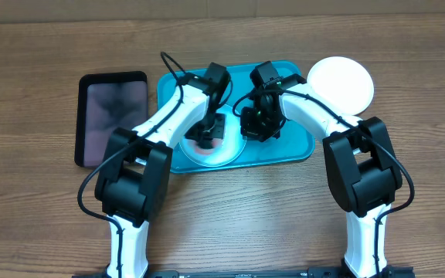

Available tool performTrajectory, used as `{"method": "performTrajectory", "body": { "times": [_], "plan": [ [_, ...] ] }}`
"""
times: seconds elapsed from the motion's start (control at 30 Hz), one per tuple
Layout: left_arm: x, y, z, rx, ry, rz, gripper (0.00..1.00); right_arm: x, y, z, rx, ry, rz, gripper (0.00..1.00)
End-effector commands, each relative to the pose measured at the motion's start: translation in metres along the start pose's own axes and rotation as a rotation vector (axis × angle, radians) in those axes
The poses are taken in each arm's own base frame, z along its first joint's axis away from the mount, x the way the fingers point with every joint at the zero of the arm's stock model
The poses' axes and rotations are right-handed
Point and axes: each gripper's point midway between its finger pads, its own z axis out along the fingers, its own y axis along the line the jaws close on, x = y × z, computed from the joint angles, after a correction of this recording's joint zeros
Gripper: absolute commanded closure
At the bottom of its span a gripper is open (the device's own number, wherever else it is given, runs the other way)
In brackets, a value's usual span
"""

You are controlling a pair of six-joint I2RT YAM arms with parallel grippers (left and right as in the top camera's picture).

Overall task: Clean dirty plates on tray and stack at the side
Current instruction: 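Keep scrubbing the pale blue plate's red stain with the left sponge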

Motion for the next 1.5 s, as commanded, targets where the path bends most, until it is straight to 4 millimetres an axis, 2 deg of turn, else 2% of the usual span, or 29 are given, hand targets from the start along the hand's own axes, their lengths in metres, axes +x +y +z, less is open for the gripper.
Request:
{"method": "performTrajectory", "body": {
  "times": [0.0,0.2,0.33,0.53,0.67,0.8,1.0,1.07,1.13,1.3,1.37,1.47],
  "plan": [
    [0.012,-0.039,0.011,0.089,0.026,0.083,0.96,-0.003,0.009,-0.004,-0.031,-0.008,-0.009,0.96],
    [-0.003,-0.038,0.015,0.063,-0.037,0.067,0.96,-0.003,0.009,-0.004,-0.031,-0.009,-0.01,0.96],
    [-0.023,-0.036,0.015,0.042,-0.118,0.086,0.96,-0.003,0.009,-0.004,-0.03,-0.009,-0.01,0.96],
    [-0.051,-0.016,0.013,0.004,-0.214,0.029,0.96,-0.003,0.009,-0.004,-0.03,-0.008,-0.01,0.96],
    [-0.059,0.011,0.016,-0.032,-0.222,-0.08,0.96,-0.003,0.009,-0.004,-0.03,-0.008,-0.01,0.96],
    [-0.055,0.037,0.025,-0.072,-0.184,-0.154,0.96,-0.003,0.008,-0.004,-0.029,-0.007,-0.009,0.96],
    [-0.018,0.052,0.035,-0.128,-0.022,-0.152,0.96,-0.003,0.008,-0.004,-0.028,-0.006,-0.009,0.96],
    [-0.005,0.047,0.036,-0.109,0.037,-0.11,0.96,-0.003,0.008,-0.004,-0.029,-0.006,-0.009,0.96],
    [0.005,0.034,0.036,-0.038,0.088,-0.037,0.96,-0.003,0.008,-0.004,-0.028,-0.006,-0.009,0.96],
    [0.028,-0.023,0.024,0.324,0.178,0.214,0.96,-0.003,0.008,-0.004,-0.029,-0.006,-0.012,0.96],
    [0.029,-0.038,0.017,0.425,0.17,0.259,0.96,-0.003,0.008,-0.004,-0.029,-0.006,-0.013,0.96],
    [0.016,-0.039,0.012,0.434,0.128,0.259,0.96,-0.003,0.008,-0.004,-0.029,-0.006,-0.012,0.96]
  ]
}}
